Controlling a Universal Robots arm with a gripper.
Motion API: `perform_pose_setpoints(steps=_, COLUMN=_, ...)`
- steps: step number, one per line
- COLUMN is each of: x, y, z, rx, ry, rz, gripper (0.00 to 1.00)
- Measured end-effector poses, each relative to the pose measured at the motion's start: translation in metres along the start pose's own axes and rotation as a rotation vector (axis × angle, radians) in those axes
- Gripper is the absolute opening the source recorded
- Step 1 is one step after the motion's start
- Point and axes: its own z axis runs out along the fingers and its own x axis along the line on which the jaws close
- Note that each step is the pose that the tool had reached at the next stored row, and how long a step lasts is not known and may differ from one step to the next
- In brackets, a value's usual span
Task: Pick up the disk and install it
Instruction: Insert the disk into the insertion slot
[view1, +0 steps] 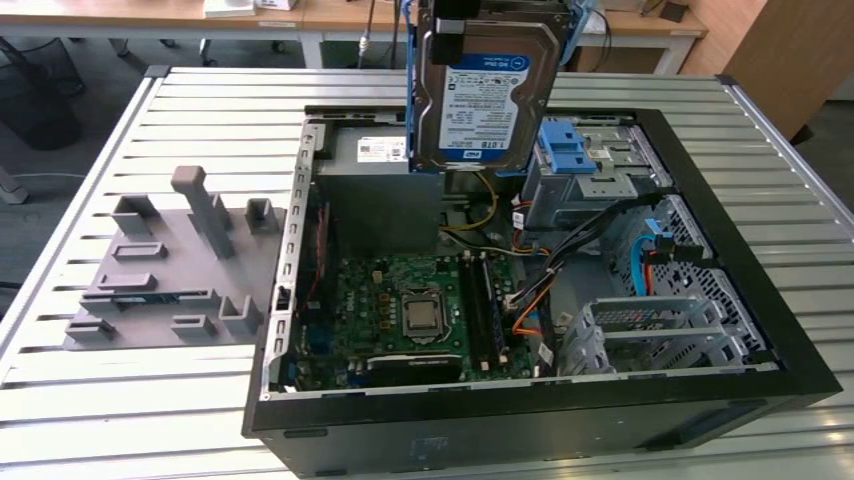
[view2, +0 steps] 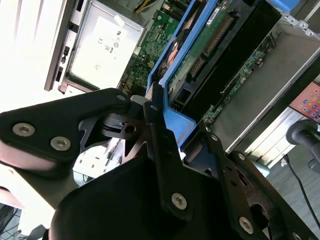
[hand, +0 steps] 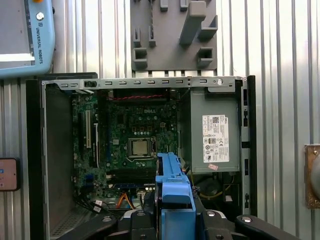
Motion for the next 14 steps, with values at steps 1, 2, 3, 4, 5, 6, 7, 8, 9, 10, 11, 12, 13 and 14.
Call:
perform_pose_setpoints(steps=1, x=0.0000, y=0.0000, z=0.0000, rx=0.0000, ry=0.0000, rz=0.000, gripper=0.36)
perform_pose_setpoints(steps=2, x=0.0001, y=-0.0001, z=0.0000, rx=-0.0001, ry=0.0001, rz=0.000, gripper=0.36)
perform_pose_setpoints(steps=3, x=0.0007, y=-0.0002, z=0.0000, rx=-0.0001, ry=0.0001, rz=0.000, gripper=0.36)
perform_pose_setpoints(steps=4, x=0.0019, y=-0.0002, z=0.0000, rx=-0.0001, ry=0.0001, rz=0.000, gripper=0.36)
perform_pose_setpoints(steps=5, x=0.0034, y=-0.0001, z=0.0001, rx=0.0000, ry=-0.0001, rz=0.000, gripper=0.36)
perform_pose_setpoints(steps=6, x=0.0053, y=-0.0002, z=0.0001, rx=0.0000, ry=0.0000, rz=0.000, gripper=0.36)
perform_pose_setpoints(steps=7, x=0.0077, y=-0.0003, z=0.0002, rx=0.0000, ry=0.0000, rz=0.000, gripper=0.36)
perform_pose_setpoints(steps=8, x=0.0102, y=-0.0004, z=0.0003, rx=0.0000, ry=-0.0001, rz=0.000, gripper=0.36)
perform_pose_setpoints(steps=9, x=0.0129, y=-0.0006, z=0.0003, rx=-0.0001, ry=0.0001, rz=0.000, gripper=0.36)
perform_pose_setpoints(steps=10, x=0.0158, y=-0.0007, z=0.0003, rx=-0.0001, ry=0.0001, rz=0.000, gripper=0.36)
perform_pose_setpoints(steps=11, x=0.0188, y=-0.0008, z=0.0004, rx=0.0000, ry=-0.0001, rz=0.000, gripper=0.36)
perform_pose_setpoints(steps=12, x=0.0216, y=-0.0009, z=0.0005, rx=0.0000, ry=-0.0001, rz=0.000, gripper=0.36)
perform_pose_setpoints(steps=13, x=0.0244, y=-0.0011, z=0.0004, rx=0.0000, ry=-0.0001, rz=0.000, gripper=0.36)
perform_pose_setpoints(steps=14, x=0.0274, y=-0.0012, z=0.0004, rx=0.0000, ry=0.0001, rz=0.000, gripper=0.36)
